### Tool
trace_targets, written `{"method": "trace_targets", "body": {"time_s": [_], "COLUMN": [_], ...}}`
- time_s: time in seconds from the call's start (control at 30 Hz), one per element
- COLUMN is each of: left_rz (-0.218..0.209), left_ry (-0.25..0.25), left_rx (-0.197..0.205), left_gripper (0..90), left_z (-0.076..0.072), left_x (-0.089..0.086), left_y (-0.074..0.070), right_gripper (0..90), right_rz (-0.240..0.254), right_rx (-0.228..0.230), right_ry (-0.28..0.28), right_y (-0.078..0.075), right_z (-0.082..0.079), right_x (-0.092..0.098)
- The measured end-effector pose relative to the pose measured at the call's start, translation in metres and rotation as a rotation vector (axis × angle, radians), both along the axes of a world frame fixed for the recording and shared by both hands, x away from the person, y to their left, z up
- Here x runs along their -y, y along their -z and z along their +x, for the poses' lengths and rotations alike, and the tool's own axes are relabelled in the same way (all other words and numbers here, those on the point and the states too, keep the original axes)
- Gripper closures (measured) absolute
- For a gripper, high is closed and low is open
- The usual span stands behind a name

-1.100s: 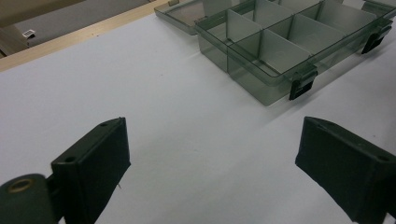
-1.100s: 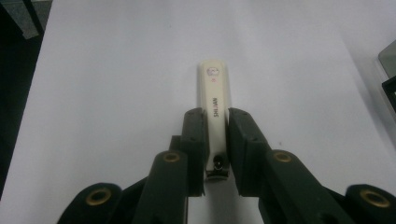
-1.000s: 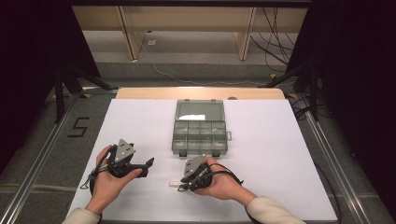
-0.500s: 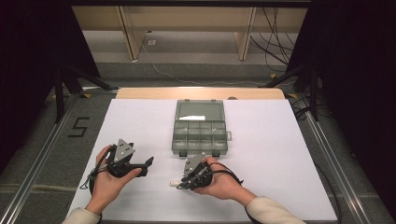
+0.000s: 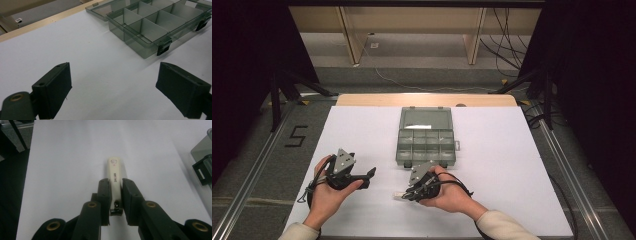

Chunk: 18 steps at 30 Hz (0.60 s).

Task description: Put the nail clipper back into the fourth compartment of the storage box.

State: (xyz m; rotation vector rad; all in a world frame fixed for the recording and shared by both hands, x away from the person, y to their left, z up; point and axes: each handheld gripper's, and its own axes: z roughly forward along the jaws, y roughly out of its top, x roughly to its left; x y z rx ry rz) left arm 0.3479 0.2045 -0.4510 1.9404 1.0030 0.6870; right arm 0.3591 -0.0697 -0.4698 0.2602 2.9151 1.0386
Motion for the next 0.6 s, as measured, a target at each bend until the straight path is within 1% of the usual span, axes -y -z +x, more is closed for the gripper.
{"method": "trace_targets", "body": {"time_s": [0.27,0.4,0.5,0.53,0.6], "left_rz": [0.000,0.000,0.000,0.000,-0.001], "left_ry": [0.000,-0.004,0.000,-0.001,-0.002], "left_rx": [0.001,0.001,0.001,0.001,0.002], "left_gripper": [11.9,12.1,12.1,12.2,12.2], "left_z": [0.0002,0.0000,0.0002,0.0002,0.0001], "left_x": [-0.0003,-0.0003,-0.0003,-0.0003,-0.0003], "left_y": [0.0000,-0.0002,0.0000,-0.0001,-0.0002], "right_gripper": [77.9,77.9,77.9,77.9,77.9], "right_rz": [0.009,0.014,0.016,0.017,0.019], "right_rx": [-0.005,0.000,-0.006,0.004,0.002], "right_ry": [0.014,0.011,0.020,0.019,0.023], "right_y": [-0.0040,-0.0059,-0.0076,-0.0078,-0.0086], "right_z": [0.0006,0.0014,0.0011,0.0017,0.0014], "right_x": [0.0017,0.0024,0.0028,0.0029,0.0030]}}
